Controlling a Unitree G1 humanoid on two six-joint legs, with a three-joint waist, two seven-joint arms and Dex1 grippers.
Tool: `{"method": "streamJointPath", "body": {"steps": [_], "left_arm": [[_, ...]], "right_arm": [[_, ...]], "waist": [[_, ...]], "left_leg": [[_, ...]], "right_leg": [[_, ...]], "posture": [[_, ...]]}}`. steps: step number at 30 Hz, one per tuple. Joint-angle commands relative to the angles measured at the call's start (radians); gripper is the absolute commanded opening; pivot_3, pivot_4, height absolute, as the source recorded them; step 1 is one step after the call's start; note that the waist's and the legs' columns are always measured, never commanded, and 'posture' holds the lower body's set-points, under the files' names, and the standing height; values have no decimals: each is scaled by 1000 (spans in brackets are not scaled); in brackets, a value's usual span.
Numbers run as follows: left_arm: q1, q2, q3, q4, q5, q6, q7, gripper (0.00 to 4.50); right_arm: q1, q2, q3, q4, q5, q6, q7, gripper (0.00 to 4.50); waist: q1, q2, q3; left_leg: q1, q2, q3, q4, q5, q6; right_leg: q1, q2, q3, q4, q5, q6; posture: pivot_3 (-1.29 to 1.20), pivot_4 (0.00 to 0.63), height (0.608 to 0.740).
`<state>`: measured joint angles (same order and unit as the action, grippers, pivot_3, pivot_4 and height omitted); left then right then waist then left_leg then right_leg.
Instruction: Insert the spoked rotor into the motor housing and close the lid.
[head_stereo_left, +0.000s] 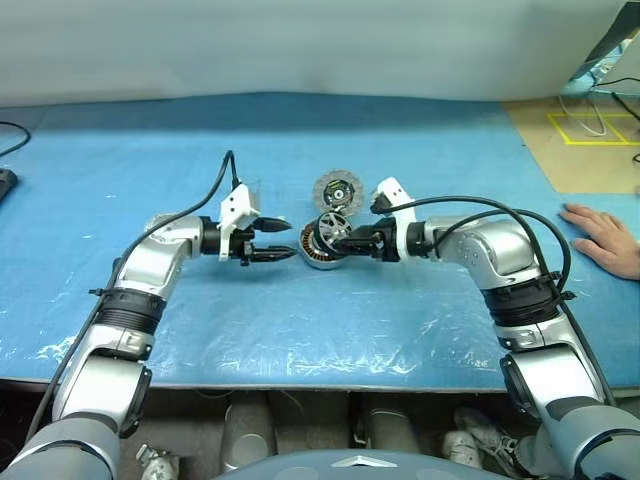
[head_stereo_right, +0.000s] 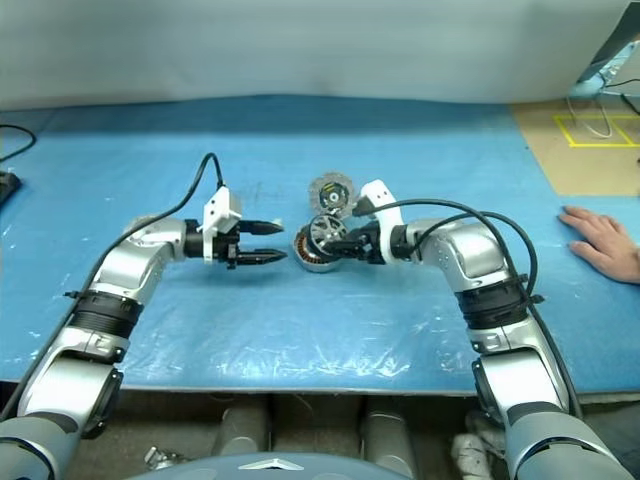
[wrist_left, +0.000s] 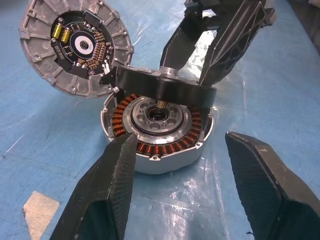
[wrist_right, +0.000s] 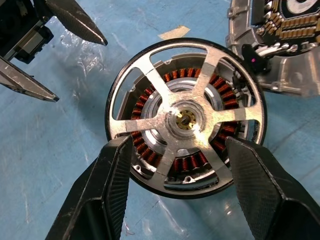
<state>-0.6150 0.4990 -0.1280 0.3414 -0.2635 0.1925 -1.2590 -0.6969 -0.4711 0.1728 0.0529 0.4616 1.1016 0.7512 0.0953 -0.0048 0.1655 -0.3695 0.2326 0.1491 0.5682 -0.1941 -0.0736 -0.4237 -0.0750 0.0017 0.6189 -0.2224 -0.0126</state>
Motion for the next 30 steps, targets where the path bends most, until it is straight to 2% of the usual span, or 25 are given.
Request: {"method": "streamJointPath", "body": {"steps": [1,9,15,18,20,28,30], "left_arm": [[8,1,8,-18,-3,-17,4,2975],[26,2,12,-28,-4,-12,13,2975],[23,-5,1,-21,8,-24,23,2975],[21,-8,-2,-13,15,-34,24,2975],[19,-10,0,-6,17,-37,24,2975],[7,-17,3,12,22,-42,25,2975],[6,-18,3,13,23,-44,26,2975]], "right_arm": [[-43,14,-6,29,-7,-9,-1,3090],[-87,38,-77,63,39,3,27,3090],[-59,9,12,63,-30,-66,56,3090],[-22,4,63,48,-70,-97,55,2477],[-2,4,77,32,-80,-107,57,1866],[-1,18,75,16,-94,-118,55,1866],[1,14,87,13,-107,-130,61,1523]], "waist": [[-2,0,0],[0,0,0],[0,0,0],[0,0,0],[-2,0,0],[-3,0,0],[-3,0,0]], "left_leg": [[0,0,0,0,0,0],[0,0,0,2,0,0],[0,0,0,2,0,0],[0,0,0,2,0,0],[0,0,0,2,0,0],[2,0,0,3,0,0],[2,0,0,3,0,0]], "right_leg": [[0,0,0,0,0,0],[0,0,0,2,-2,-3],[0,0,0,2,-2,-3],[0,0,0,2,-2,-3],[0,0,0,2,-1,-2],[0,0,1,3,-2,-3],[0,0,1,3,-2,-3]], "posture": [[0,150,740],[0,150,740],[0,150,740],[0,150,740],[0,150,740],[0,150,740],[0,150,740]]}}
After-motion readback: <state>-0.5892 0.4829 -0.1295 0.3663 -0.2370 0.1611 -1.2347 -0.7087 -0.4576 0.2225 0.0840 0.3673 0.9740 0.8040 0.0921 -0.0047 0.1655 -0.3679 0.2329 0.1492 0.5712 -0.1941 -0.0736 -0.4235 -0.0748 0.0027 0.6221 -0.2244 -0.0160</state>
